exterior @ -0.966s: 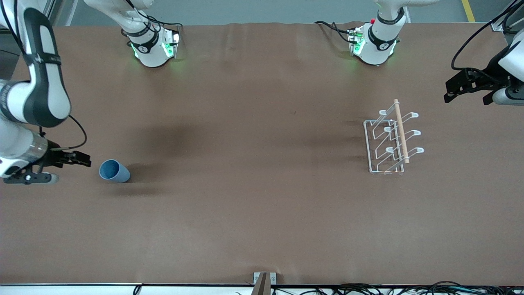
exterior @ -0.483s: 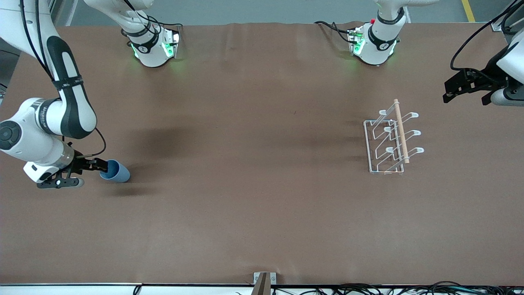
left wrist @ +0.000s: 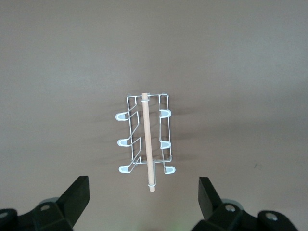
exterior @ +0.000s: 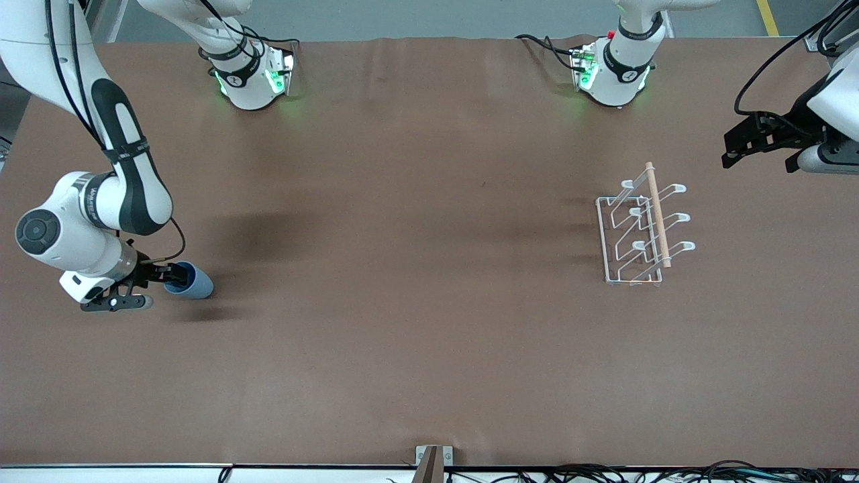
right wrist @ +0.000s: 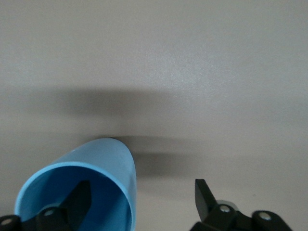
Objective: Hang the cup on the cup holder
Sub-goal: 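Lower the right gripper around the blue cup and close it, then lift the blue cup with the right gripper toward the table middle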
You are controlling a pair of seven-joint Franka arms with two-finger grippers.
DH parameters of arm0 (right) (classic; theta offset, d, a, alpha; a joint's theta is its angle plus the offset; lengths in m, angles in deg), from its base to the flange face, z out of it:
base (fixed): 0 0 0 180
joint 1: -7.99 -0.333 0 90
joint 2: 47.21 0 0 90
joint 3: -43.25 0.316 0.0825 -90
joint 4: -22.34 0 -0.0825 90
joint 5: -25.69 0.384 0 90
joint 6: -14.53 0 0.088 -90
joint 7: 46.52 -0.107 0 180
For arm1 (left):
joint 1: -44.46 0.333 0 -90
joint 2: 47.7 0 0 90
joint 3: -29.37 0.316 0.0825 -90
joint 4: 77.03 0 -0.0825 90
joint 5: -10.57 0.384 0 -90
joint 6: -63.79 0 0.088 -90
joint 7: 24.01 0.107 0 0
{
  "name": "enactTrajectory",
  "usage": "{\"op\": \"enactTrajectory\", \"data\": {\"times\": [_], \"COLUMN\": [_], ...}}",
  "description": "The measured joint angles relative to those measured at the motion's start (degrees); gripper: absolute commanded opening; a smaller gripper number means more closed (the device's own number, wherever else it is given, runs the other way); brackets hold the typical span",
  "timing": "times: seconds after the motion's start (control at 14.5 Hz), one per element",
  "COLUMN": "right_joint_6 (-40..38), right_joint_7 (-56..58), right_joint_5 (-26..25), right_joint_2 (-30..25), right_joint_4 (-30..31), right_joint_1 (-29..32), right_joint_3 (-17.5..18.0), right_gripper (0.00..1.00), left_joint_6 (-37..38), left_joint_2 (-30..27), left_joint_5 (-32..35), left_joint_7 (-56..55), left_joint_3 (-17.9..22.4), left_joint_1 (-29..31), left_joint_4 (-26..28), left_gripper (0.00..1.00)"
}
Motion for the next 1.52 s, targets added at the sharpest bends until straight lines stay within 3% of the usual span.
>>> {"op": "enactTrajectory", "data": {"times": [0.14,0.21,0.55,0.76,0.9,1.03,1.24,1.31,1.52], "right_joint_6": [0.09,0.1,-2.26,-6.58,-12.56,-21.9,-37.7,-40.46,-42.89], "right_joint_7": [-0.01,-0.02,-0.04,-0.04,-0.03,-0.02,-0.66,-0.66,-2.1], "right_joint_5": [0.07,0.34,4.17,4.83,7.9,16.7,38.34,42.66,48.21], "right_joint_2": [0.56,0.64,0.64,0.26,-1.25,-3.22,-4.96,-5.34,-7.17], "right_joint_4": [0.0,0.0,-0.97,-3.5,-6.69,-11.0,-14.72,-14.76,-13.58], "right_joint_1": [0.0,0.0,-0.01,0.0,-0.01,-0.04,-0.16,-0.45,-4.42], "right_joint_3": [0.08,0.15,0.48,0.49,0.54,0.66,0.78,0.87,1.38], "right_gripper": [0.08,0.01,0.01,0.01,0.0,0.0,0.0,0.0,0.0], "left_joint_6": [0.01,0.02,0.05,0.06,0.06,0.07,0.07,0.07,0.06], "left_joint_2": [0.0,0.0,0.0,0.01,0.01,0.01,0.01,0.01,0.02], "left_joint_5": [0.0,0.0,0.0,0.0,0.0,0.0,0.0,0.0,0.0], "left_joint_7": [0.0,0.0,0.0,0.0,0.0,0.0,0.0,0.0,0.52], "left_joint_3": [-0.01,-0.01,-0.14,-0.2,-0.22,-0.35,-1.37,-1.55,-1.7], "left_joint_1": [-0.01,-0.01,-0.02,-0.03,-0.03,-0.04,-0.06,-0.06,-0.12], "left_joint_4": [0.03,0.05,0.09,0.12,0.14,0.14,0.14,0.14,0.13], "left_gripper": [1.0,1.0,1.0,1.0,1.0,1.0,1.0,1.0,1.0]}}
